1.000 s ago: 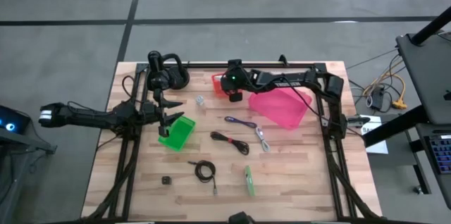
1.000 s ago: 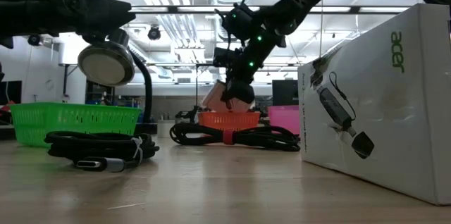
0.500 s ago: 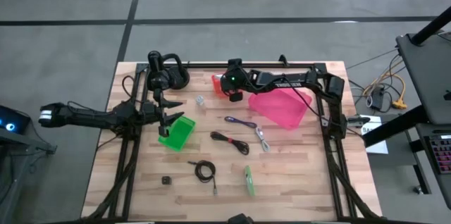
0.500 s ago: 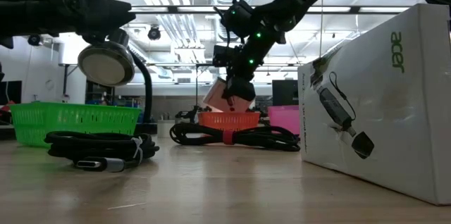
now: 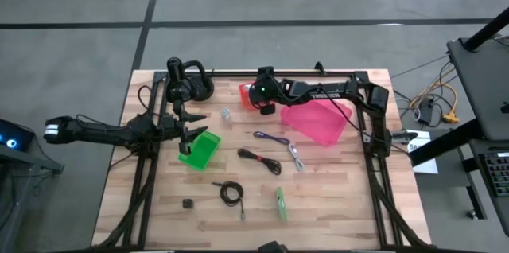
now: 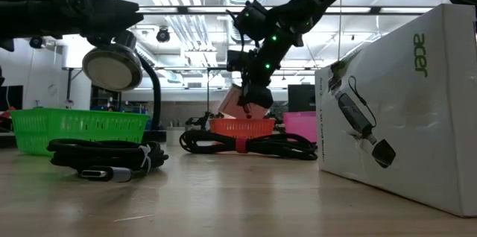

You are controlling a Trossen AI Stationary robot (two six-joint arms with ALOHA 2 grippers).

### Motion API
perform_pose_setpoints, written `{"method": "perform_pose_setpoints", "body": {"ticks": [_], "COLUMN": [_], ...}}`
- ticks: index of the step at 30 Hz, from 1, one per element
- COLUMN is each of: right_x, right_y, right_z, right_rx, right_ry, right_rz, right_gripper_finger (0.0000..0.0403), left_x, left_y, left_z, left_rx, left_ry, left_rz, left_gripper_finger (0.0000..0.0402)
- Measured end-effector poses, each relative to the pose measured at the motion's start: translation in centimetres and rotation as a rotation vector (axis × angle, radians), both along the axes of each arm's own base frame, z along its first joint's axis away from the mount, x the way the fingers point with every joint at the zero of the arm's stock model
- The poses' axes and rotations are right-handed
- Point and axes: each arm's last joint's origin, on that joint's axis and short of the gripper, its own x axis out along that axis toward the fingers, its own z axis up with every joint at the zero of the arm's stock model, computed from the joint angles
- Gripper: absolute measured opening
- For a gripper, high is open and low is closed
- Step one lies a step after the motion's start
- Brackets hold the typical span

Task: Pick and place items into bin
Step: Put the right white card reader box into the orange basket, then put the white card reader box into the orange basket

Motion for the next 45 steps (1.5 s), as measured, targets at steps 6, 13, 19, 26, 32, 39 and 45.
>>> {"method": "perform_pose_setpoints", "body": {"ticks": [6, 13, 19, 26, 32, 39, 45], "right_x": [0.0, 0.0, 0.0, 0.0, 0.0, -0.3, -1.1], "right_y": [0.0, 0.0, 0.0, 0.0, 0.0, 0.6, 2.0], "right_z": [0.0, 0.0, 0.0, 0.0, 0.2, 2.2, 5.8], "right_rx": [0.0, 0.0, 0.001, 0.0, -0.026, -0.075, -0.078], "right_ry": [0.007, 0.006, 0.005, 0.003, 0.013, -0.017, -0.131], "right_rz": [-0.002, -0.002, -0.002, -0.002, -0.012, -0.024, -0.028], "right_gripper_finger": [0.0054, 0.0066, 0.0115, 0.0156, 0.0171, 0.0173, 0.0171], "left_x": [0.0, 0.0, 0.0, 0.0, 0.0, 0.0, 0.0], "left_y": [0.0, 0.0, 0.0, 0.0, 0.0, 0.0, 0.0], "left_z": [0.0, 0.0, 0.0, 0.0, 0.0, 0.0, 0.0], "left_rx": [0.0, 0.0, 0.0, 0.0, 0.0, 0.0, 0.0], "left_ry": [0.0, 0.0, 0.0, 0.0, 0.0, 0.0, 0.001], "left_rz": [0.0, 0.0, 0.0, -0.001, -0.001, -0.001, 0.0], "left_gripper_finger": [0.0162, 0.0162, 0.0162, 0.0162, 0.0162, 0.0162, 0.0162]}}
